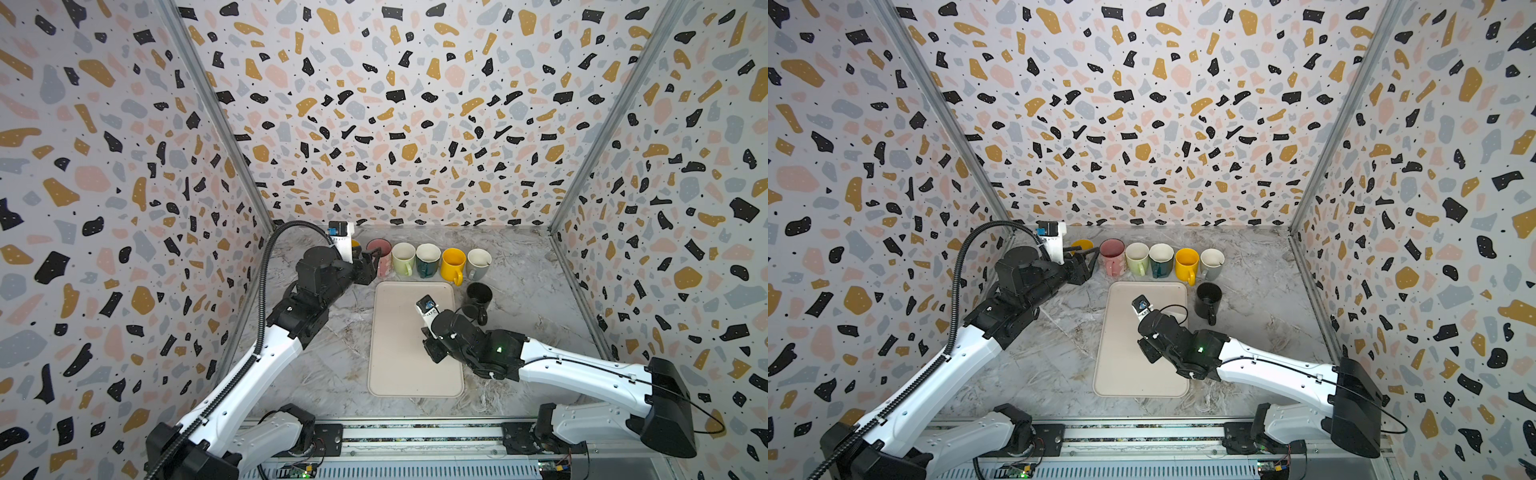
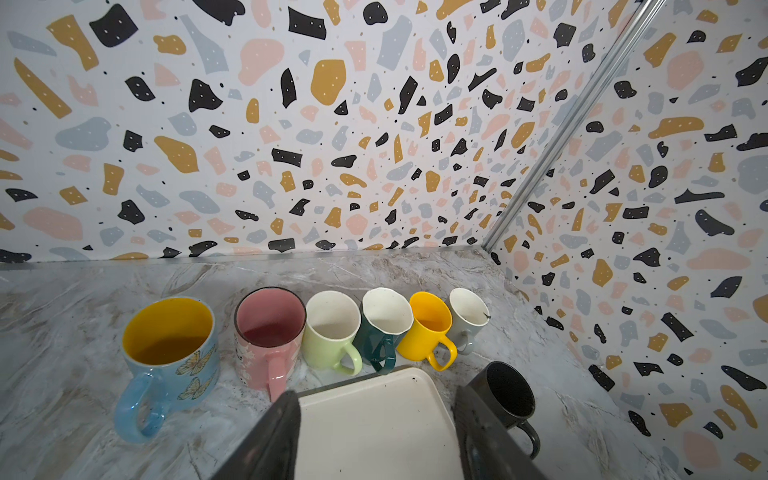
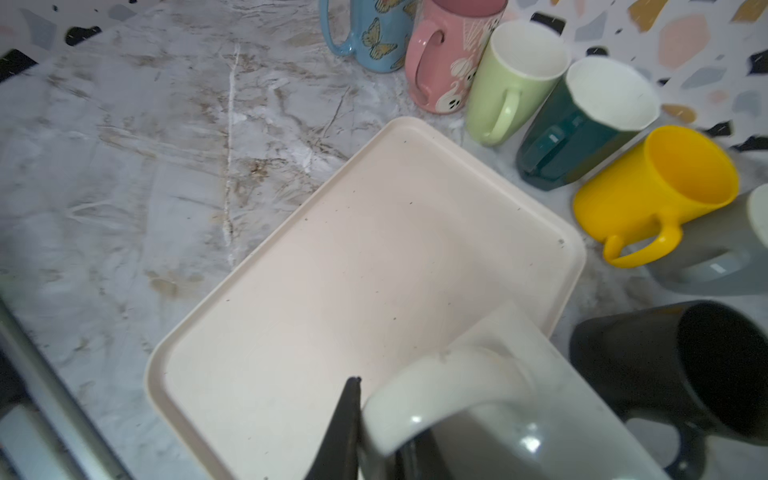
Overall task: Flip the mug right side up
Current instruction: 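Lift the white mug by its handle and rotate it upright with the right gripper, then close the left gripper on the white mug's rim while the right gripper holds it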
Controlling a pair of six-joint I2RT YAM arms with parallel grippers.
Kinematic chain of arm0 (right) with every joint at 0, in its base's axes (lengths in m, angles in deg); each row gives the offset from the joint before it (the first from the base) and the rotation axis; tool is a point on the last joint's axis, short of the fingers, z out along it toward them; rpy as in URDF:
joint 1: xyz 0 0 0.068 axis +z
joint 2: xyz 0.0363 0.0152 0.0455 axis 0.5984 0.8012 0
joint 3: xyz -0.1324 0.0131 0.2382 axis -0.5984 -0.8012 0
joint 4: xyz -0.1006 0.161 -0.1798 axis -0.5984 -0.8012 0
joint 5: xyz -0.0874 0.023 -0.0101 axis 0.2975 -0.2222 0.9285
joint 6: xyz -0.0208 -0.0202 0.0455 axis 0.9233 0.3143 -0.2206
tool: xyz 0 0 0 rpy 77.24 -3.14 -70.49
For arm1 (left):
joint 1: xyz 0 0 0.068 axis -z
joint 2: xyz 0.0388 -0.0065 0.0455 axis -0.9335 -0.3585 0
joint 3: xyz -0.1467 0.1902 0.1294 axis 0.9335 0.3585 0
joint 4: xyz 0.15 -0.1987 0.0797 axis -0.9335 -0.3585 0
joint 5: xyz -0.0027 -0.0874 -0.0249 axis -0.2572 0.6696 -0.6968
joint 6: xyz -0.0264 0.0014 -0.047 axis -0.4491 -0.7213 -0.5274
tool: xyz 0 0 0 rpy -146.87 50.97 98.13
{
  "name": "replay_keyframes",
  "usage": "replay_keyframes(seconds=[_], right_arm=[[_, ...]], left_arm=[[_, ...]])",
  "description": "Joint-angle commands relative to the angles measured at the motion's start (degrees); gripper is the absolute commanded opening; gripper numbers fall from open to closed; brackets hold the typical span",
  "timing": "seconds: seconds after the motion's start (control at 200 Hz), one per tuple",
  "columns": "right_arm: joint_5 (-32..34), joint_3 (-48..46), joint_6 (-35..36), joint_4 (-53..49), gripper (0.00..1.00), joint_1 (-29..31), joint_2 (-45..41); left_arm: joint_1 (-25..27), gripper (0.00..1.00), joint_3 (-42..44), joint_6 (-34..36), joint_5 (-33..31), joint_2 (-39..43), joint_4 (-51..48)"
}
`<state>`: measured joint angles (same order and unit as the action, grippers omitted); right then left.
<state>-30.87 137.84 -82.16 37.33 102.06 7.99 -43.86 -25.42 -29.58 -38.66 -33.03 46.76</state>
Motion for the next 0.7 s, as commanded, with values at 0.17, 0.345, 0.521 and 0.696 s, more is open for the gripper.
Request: replay_keyframes(seconds=[0.17, 0.345, 0.521, 0.696], right_arm=[[21.1, -4.0, 33.7, 27.2, 0.00, 3.6, 1.4], [25.8, -9.1, 49.3, 42.1, 0.00, 4.1, 4.4], [28.0, -13.6, 59.9, 56.4, 0.00, 4.4, 6.6], [27.0, -16.0, 64.2, 65.6, 0.00, 4.3, 7.1]], left_arm=[[-0.3, 0.60, -8.1, 7.0, 2.6, -2.9, -6.2], [-0.3, 0.60, -12.4, 11.6, 9.5, -5.0, -12.1], [0.0, 0.59, -15.3, 15.8, 13.2, -7.5, -19.6], [1.8, 0.58, -16.2, 19.3, 15.6, -9.1, -24.5]])
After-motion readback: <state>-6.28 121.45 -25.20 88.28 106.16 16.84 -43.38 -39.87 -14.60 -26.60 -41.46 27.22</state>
